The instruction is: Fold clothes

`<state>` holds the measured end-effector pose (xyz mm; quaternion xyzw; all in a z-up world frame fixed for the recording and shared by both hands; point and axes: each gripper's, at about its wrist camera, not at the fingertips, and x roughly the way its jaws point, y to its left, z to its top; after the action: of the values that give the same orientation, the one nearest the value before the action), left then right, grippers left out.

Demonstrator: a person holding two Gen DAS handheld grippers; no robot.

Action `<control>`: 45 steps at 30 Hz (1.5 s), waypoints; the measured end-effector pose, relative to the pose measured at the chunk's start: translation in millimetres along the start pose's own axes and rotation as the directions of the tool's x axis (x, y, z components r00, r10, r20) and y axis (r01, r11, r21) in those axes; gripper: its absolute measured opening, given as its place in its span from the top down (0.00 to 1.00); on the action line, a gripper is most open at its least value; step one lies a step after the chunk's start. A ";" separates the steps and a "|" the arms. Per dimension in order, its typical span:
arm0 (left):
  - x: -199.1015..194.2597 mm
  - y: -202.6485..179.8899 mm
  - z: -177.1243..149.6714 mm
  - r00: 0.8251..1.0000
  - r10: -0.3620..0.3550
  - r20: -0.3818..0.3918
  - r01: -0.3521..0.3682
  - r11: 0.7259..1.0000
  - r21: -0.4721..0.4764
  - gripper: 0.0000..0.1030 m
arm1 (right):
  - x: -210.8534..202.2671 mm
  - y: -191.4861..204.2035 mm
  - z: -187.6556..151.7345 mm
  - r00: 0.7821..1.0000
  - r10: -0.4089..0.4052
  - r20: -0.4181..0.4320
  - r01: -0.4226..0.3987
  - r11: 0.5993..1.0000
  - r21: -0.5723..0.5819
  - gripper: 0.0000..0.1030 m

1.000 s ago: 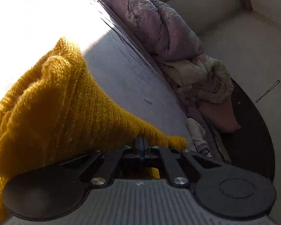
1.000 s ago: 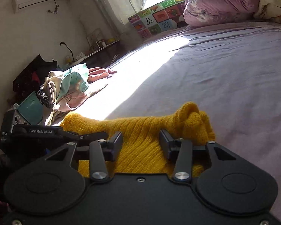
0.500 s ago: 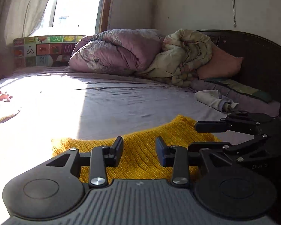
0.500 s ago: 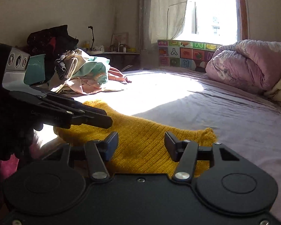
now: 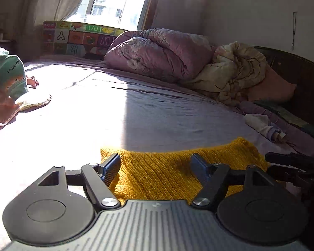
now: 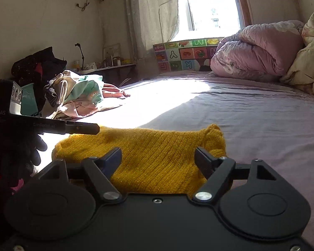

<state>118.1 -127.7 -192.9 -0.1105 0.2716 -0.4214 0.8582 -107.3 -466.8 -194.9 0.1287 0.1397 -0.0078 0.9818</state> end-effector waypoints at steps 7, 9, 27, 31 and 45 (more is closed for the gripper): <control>-21.1 68.9 -23.7 0.996 -0.070 -0.052 0.033 0.853 -0.521 0.26 | 2.6 -79.9 -11.7 0.994 0.002 -0.110 0.051 0.876 0.479 0.23; -15.8 75.9 -30.1 0.991 -0.096 -0.097 0.023 0.817 -0.576 0.26 | 10.9 -94.0 -19.3 0.989 0.054 -0.137 0.032 0.827 0.562 0.23; 34.6 45.5 -41.9 0.973 -0.133 -0.187 0.046 0.912 -0.407 0.51 | 59.1 -71.6 -33.8 0.956 0.232 -0.182 -0.106 0.846 0.522 0.47; 30.4 47.1 -51.8 0.978 -0.167 -0.125 0.098 0.899 -0.427 0.64 | 55.0 -69.3 -41.1 0.970 0.209 -0.122 -0.110 0.831 0.545 0.54; 13.2 8.2 -30.3 0.967 -0.249 0.053 0.253 0.920 -0.299 0.66 | 12.3 -63.2 -27.7 0.977 0.200 0.079 -0.210 0.809 0.549 0.56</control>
<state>113.1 -131.8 -226.4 -0.2780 0.3105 -0.4804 0.7717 -106.2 -520.6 -239.8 0.4220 0.1081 0.0570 0.8983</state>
